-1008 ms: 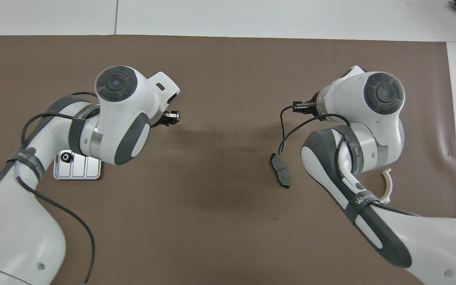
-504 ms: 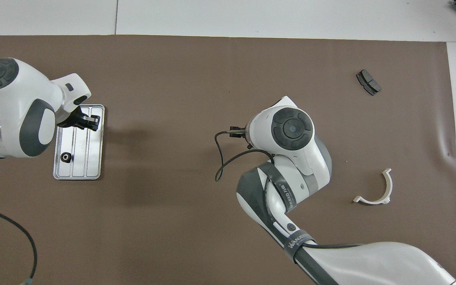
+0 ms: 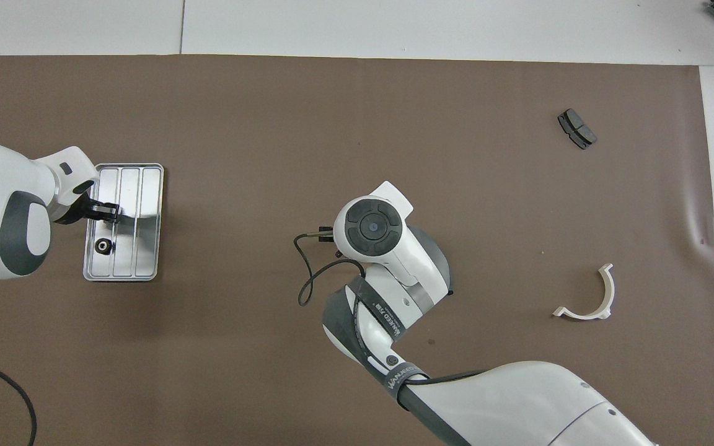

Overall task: Pick bearing gear from pile to tray
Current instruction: 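Place the bearing on the tray with the left gripper while the right gripper brings another, then release the third bearing at center with the right gripper and withdraw it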

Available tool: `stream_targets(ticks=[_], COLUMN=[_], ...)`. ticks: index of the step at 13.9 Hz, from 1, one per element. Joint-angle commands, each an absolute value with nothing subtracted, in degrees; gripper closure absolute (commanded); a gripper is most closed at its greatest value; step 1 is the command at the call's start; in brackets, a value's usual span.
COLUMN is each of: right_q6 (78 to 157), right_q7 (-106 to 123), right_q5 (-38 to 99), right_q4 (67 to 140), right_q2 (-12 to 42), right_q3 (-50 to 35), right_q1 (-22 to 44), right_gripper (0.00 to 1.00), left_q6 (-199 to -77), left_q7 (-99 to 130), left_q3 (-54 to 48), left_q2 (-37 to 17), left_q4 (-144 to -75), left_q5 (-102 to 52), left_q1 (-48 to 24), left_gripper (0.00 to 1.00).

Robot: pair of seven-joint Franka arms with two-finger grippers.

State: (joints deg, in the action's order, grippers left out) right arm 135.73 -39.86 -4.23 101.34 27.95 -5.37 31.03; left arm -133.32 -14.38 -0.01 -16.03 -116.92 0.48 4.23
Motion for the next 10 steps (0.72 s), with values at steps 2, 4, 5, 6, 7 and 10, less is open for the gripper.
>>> stream_targets(ticks=[2,4,5,6,7,10], right_q6=[137.5,136.6,136.4,136.2,136.2,133.3], right_q7=[-43.1,-43.5,-43.4,-43.1,-42.7,-39.4], right_q5=[-5.9,-5.8,-5.7,-5.8,-5.8,-5.9], right_q4=[100.1,99.4,99.4,99.7,100.2,100.6], right_q2=[29.0,28.7,28.3,27.2,25.4,20.4], right_q3=[-5.3,-5.2,-5.1,-4.7,-4.7,-4.7], right_q1=[31.1,30.9,30.2,29.5,27.8,22.1], right_gripper=[0.37,0.0,0.0,0.0,0.0,0.0], left_q6=[-136.1,-136.2,-136.3,-136.3,-136.4,-135.9], left_q7=[-14.8,-14.5,-14.5,-14.5,-14.6,-14.5], left_q3=[-0.6,-0.6,-0.6,-0.6,-0.6,-0.6], left_q2=[-13.6,-13.7,-13.8,-14.0,-14.1,-14.7], left_q4=[-120.5,-120.5,-120.2,-119.8,-119.5,-116.7], left_q5=[0.3,0.3,0.3,0.3,0.3,0.3], left_q1=[5.2,5.0,4.9,4.9,4.8,4.1], left_gripper=[0.92,0.87,0.78,0.64,0.44,0.07])
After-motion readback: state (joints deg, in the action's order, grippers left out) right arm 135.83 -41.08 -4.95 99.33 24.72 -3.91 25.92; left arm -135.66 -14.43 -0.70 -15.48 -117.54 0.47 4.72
